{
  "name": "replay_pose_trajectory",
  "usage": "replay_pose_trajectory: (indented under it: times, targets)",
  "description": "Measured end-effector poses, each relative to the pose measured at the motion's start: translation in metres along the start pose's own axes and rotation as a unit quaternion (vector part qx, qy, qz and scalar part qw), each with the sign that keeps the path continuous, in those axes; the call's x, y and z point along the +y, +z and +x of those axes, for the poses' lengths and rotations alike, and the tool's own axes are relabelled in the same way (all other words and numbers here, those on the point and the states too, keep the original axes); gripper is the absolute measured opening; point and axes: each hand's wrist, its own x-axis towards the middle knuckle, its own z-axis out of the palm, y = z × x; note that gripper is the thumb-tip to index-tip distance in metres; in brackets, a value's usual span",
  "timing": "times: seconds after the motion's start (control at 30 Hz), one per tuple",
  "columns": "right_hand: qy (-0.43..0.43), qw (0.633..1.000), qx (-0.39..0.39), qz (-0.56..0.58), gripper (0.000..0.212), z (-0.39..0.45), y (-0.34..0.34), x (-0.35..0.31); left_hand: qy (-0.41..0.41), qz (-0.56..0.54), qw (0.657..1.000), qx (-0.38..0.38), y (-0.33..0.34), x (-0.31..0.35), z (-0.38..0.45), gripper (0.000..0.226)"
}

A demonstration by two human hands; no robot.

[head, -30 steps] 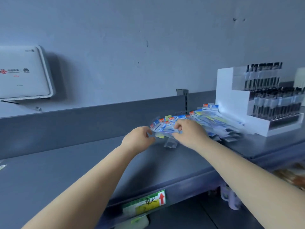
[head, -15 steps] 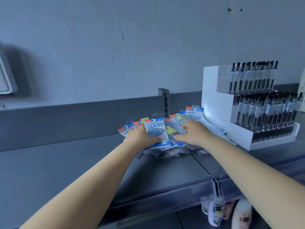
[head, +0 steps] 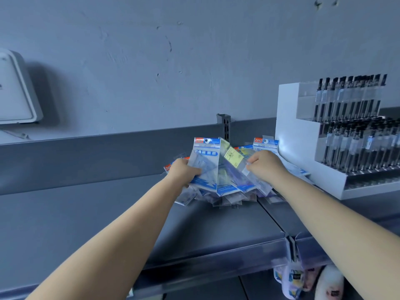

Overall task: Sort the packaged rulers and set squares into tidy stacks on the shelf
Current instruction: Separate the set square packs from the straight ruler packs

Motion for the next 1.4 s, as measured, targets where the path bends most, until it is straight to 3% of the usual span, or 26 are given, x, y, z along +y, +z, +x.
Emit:
replay_pose_trajectory:
  times: [0.13,0.27,0.5,0.67,0.73,0.8,0.87,1.07,1.4]
  targets:
    - [-0.014,0.992,0.019,0.125,0.022,-0.012,-0.005,-0.012,0.002,-0.102,0.994,0.038,-0.015,-0.003,-0.012,0.016]
    - [0.011,0.951,-0.028,0.306,0.016,-0.033,0.004,-0.038,0.003,-0.152,0.986,0.068,-0.040,-0.012,-0.031,0.015]
    - [-0.009,0.902,-0.129,0.411,0.023,-0.074,0.045,-0.101,-0.022,-0.139,0.981,0.137,-0.112,-0.048,-0.074,0.021]
    - [-0.021,0.884,-0.165,0.437,0.023,-0.093,0.072,-0.142,-0.037,-0.137,0.982,0.125,-0.152,-0.076,-0.084,0.013]
    - [-0.024,0.883,-0.174,0.436,0.023,-0.097,0.082,-0.154,-0.026,-0.083,0.991,0.101,-0.160,-0.084,-0.085,0.015]
    - [-0.026,0.880,-0.192,0.434,0.022,-0.101,0.093,-0.167,-0.020,-0.001,0.994,0.105,-0.171,-0.098,-0.081,0.040]
    - [-0.028,0.883,-0.208,0.421,0.019,-0.107,0.107,-0.181,-0.022,0.043,0.990,0.130,-0.190,-0.112,-0.078,0.049]
    - [-0.021,0.880,-0.235,0.412,0.019,-0.131,0.157,-0.247,0.001,0.175,0.976,0.131,-0.282,-0.158,-0.079,0.032]
    - [-0.004,0.864,-0.300,0.404,0.020,-0.184,0.264,-0.391,0.012,0.503,0.846,0.179,-0.456,-0.232,-0.091,0.036]
